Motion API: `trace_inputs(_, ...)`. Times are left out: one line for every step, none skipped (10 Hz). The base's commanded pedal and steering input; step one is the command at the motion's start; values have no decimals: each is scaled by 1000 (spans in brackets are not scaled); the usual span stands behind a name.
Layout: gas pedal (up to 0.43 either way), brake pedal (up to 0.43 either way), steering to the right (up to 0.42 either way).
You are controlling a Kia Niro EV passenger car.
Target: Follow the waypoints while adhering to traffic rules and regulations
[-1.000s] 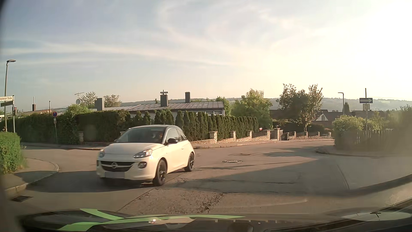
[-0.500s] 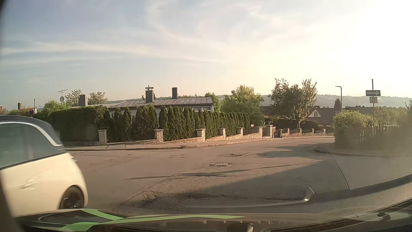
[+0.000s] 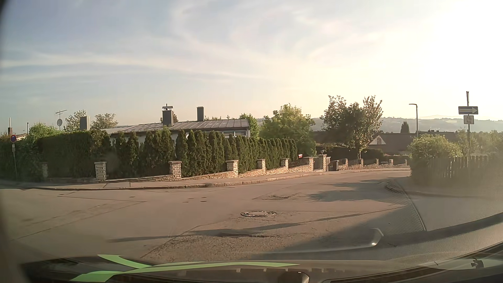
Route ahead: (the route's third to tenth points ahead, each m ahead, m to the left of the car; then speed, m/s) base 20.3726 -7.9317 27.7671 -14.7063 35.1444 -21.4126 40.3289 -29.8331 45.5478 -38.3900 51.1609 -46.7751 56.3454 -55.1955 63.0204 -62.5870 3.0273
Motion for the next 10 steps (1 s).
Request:
trace_inputs(0,256,64)
trace_inputs(0,250,62)
trace_inputs(0,250,59)
trace_inputs(0,244,52)
trace_inputs(0,43,36)
trace_inputs(0,0,25)
trace_inputs(0,0,16)
trace_inputs(0,0,14)
trace_inputs(0,0,15)
trace_inputs(0,0,20)
